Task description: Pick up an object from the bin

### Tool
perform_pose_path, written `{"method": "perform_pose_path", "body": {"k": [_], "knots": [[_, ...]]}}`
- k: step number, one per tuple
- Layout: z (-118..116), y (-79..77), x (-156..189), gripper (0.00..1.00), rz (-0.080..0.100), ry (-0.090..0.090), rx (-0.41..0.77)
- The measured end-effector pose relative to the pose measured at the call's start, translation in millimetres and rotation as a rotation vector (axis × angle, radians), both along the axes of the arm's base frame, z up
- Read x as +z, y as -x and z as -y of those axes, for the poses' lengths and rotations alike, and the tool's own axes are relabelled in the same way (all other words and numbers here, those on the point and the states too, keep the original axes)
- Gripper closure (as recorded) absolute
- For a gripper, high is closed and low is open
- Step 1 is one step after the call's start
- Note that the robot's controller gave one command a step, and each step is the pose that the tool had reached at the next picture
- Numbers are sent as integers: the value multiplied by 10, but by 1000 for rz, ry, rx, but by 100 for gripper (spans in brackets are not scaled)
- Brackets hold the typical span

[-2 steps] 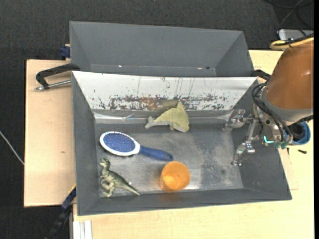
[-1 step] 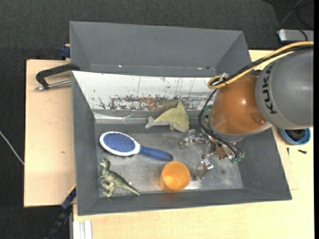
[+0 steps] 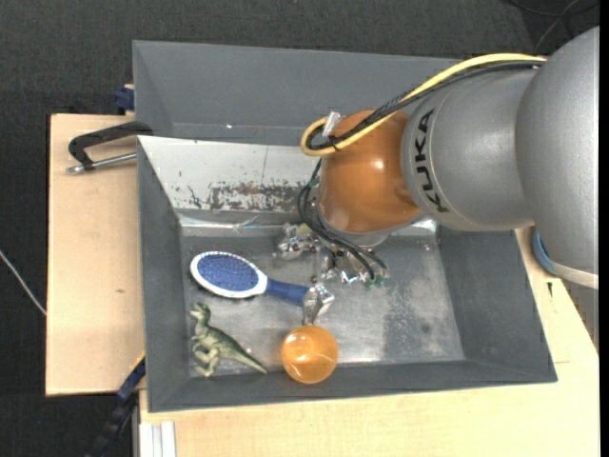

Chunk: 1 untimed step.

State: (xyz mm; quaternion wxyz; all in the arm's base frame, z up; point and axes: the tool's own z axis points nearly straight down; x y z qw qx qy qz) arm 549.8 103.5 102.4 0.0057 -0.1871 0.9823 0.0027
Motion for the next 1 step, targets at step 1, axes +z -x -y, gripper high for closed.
{"method": "perform_pose_path", "body": {"k": [1], "knots": [[-576,-194,-13,0,-2,1,-24]]}}
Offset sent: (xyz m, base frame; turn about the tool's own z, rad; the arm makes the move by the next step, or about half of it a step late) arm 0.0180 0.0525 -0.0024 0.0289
